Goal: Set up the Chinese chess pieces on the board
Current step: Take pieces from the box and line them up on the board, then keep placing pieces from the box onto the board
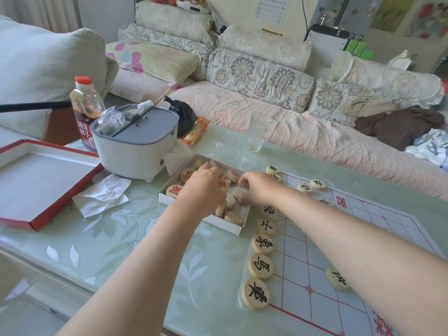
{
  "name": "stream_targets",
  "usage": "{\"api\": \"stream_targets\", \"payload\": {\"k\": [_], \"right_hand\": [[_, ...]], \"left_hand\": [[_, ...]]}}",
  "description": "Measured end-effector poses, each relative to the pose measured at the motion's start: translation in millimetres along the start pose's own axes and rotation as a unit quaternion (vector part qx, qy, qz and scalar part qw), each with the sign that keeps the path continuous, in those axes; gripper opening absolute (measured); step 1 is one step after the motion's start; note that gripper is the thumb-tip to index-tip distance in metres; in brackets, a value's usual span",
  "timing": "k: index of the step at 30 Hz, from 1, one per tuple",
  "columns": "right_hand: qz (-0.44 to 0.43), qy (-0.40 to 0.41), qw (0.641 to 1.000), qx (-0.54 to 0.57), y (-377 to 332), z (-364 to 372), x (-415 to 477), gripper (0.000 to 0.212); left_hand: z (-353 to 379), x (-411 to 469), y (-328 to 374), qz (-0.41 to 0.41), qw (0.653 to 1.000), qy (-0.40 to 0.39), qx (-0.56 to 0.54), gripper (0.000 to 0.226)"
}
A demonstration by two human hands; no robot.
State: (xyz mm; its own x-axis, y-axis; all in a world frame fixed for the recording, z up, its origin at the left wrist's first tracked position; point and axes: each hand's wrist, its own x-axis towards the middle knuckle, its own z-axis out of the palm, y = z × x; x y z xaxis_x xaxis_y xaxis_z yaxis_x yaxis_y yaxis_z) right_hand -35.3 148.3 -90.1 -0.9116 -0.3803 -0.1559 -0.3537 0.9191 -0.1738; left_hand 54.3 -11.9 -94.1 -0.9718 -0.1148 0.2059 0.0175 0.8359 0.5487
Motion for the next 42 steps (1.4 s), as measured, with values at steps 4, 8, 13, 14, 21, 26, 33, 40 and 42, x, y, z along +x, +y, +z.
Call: {"api": "stream_targets", "payload": {"k": [4, 8, 13, 14, 21, 26, 33, 40, 42], "right_hand": [[-0.007, -0.001, 0.999, 0.033, 0, -1, -2, 0.057], [-0.021, 0.026, 0.994, 0.106, 7, -11, -19, 0.055], [-0.026, 0.089, 0.955, 0.283, 24, -25, -53, 0.033], [-0.019, 0.088, 0.946, 0.311, 29, -28, -63, 0.031], [0.017, 0.091, 0.904, 0.418, 85, -30, -138, 0.035], [0.053, 0.072, 0.919, 0.385, 125, -25, -180, 0.053], [0.106, 0.068, 0.936, 0.329, 175, -15, -222, 0.048], [0.176, 0.127, 0.941, 0.261, 242, -16, -254, 0.026], [0.187, 0.137, 0.941, 0.245, 256, -15, -260, 0.021]], "left_hand": [[3, 2, 2, 0.007, 1.0, -0.006, 0.011, 0.057], [6, 4, 4, 0.022, 0.999, -0.012, 0.023, 0.059], [10, 2, 27, 0.055, 0.998, 0.001, 0.035, 0.047], [12, 1, 33, 0.059, 0.998, 0.003, 0.031, 0.048], [28, -19, 81, 0.123, 0.992, -0.019, 0.011, 0.049], [49, -38, 121, 0.167, 0.985, -0.044, -0.014, 0.047], [75, -60, 153, 0.21, 0.974, -0.088, -0.02, 0.047], [100, -71, 210, 0.248, 0.96, -0.128, -0.031, 0.046], [111, -75, 227, 0.257, 0.955, -0.143, -0.038, 0.045]]}}
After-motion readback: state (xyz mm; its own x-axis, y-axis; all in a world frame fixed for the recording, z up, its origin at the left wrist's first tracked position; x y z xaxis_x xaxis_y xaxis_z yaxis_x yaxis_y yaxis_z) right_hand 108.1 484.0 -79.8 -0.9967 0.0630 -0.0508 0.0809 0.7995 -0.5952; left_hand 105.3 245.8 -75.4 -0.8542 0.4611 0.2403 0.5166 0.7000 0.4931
